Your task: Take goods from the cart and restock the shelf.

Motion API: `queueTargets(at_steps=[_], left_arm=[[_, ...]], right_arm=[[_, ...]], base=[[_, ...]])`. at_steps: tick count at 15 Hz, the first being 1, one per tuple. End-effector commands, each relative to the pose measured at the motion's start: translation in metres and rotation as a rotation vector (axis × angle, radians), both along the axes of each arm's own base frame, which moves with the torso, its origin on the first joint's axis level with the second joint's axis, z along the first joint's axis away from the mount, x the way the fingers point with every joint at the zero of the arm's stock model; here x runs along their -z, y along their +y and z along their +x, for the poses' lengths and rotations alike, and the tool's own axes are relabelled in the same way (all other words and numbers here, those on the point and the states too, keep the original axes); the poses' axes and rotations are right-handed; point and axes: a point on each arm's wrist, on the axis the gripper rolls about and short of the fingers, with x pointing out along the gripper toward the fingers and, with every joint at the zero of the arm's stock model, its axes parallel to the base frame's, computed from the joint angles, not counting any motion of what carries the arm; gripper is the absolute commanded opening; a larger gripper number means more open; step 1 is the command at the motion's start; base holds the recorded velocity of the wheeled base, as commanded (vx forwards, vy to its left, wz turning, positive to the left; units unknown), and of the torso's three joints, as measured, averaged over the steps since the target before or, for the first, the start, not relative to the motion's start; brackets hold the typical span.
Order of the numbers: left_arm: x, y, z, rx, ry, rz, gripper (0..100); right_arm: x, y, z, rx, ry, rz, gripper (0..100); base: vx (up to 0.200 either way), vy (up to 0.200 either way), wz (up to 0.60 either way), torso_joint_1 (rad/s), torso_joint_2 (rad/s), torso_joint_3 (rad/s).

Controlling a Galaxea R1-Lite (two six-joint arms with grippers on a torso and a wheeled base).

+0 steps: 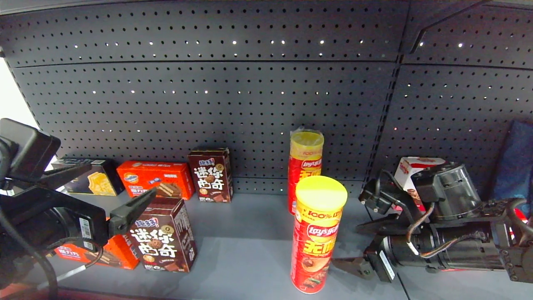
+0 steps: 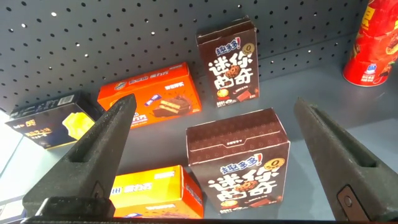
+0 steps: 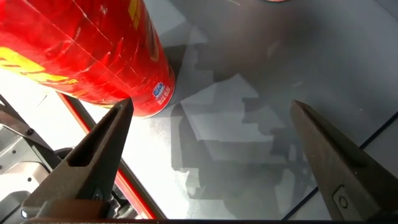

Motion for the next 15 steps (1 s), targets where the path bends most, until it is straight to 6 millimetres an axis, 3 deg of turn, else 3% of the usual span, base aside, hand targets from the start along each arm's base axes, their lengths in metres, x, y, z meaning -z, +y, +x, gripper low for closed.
queueTargets(at_steps=[1, 12, 15], left_arm=[[0.000, 0.000, 0.000, -0.001, 0.000, 0.000, 100], [0.000, 0.000, 0.000, -0.003, -0.001, -0.002, 100], [0.006, 0.002, -0.003, -0.004, 0.011, 0.004, 100]], right_arm=[[0.001, 0.001, 0.000, -0.003, 0.002, -0.001, 100], [0.000, 0.001, 0.002, 0.001, -0.003, 0.002, 100], [-0.013, -0.008, -0.006, 0.020, -0.048, 0.027, 100]], base=[[0.000, 0.000, 0.00, 0.000, 0.00, 0.000], [0.000, 0.000, 0.00, 0.000, 0.00, 0.000], [0.000, 0.000, 0.00, 0.000, 0.00, 0.000]])
